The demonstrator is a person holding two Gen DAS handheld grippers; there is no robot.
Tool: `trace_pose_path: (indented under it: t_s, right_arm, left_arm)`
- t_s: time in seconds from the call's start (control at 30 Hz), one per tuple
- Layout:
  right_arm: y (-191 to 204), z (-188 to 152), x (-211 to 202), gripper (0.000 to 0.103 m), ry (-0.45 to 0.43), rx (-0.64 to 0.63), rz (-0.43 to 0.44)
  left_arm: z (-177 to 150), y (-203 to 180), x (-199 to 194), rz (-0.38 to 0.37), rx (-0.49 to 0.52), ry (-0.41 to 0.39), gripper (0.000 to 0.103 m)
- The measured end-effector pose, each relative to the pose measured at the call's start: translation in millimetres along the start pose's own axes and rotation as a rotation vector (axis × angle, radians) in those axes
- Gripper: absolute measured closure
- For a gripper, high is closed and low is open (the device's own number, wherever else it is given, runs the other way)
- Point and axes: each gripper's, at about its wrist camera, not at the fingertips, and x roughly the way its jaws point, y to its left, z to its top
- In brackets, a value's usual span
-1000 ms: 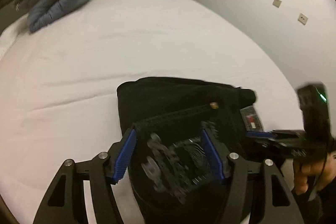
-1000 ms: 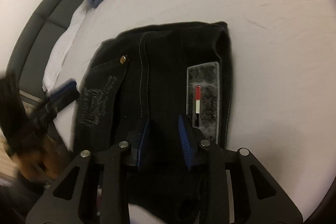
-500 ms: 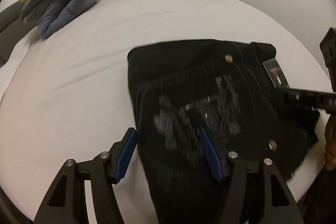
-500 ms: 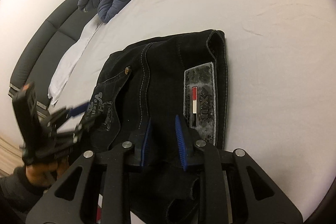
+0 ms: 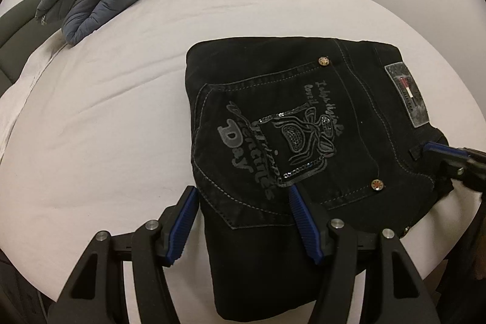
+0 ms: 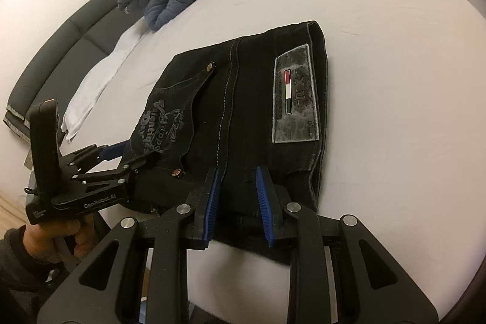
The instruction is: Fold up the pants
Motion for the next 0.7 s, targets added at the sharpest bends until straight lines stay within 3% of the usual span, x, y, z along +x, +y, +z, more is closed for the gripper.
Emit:
trace_pose_path:
  t_s: [0.1, 0.2, 0.3, 0.33, 0.37, 0.43, 0.53, 0.6, 0.7]
  right_arm:
    - [-2.1, 12.4, -12.6, 0.079, 0.001, 0.057, 0.014]
    - [-4.3, 24.6, -32.1, 0.078, -0.065, 0.072, 0.006]
    - [-13.3, 37.3, -37.2, 0.072, -0.071, 0.090, -0.010]
    - [-17.1, 40.0, -35.7, 0.067, -0.060, 0.095, -0.023]
    - [-22.1, 43.1, -32.7, 0.054, -0.039, 0.106, -0.036]
    - [-29.5, 46.2, -25.5, 0.049, -0.016, 0.136, -0.032]
    - [-35.7, 49.1, -14.0, 0.049, 0.013, 0.152, -0.040]
    - [-42.8, 52.1, -4.4, 0.049, 0.047, 0.172, -0.054]
    - [-59.3, 56.0, 13.7, 0.049, 0.103, 0.248, 0.012]
  left_arm:
    - [8.1, 3.9, 5.2, -0.001, -0.009, 0.007, 0.038]
    - [9.9, 3.1, 5.7, 0.003, -0.005, 0.007, 0.038]
    - [10.3, 2.5, 5.5, 0.000, -0.012, 0.009, 0.038]
    - [10.6, 2.6, 5.4, -0.002, -0.013, 0.009, 0.038]
    - [11.2, 3.1, 4.6, -0.005, -0.015, 0.009, 0.038]
    - [14.0, 10.8, 0.9, -0.036, -0.049, 0.009, 0.036]
    - [18.7, 29.3, -9.1, -0.081, -0.111, -0.010, 0.027]
    - [22.5, 42.6, -13.3, -0.096, -0.146, -0.031, 0.015]
    - [33.0, 61.4, -0.8, -0.141, -0.199, -0.003, 0.013]
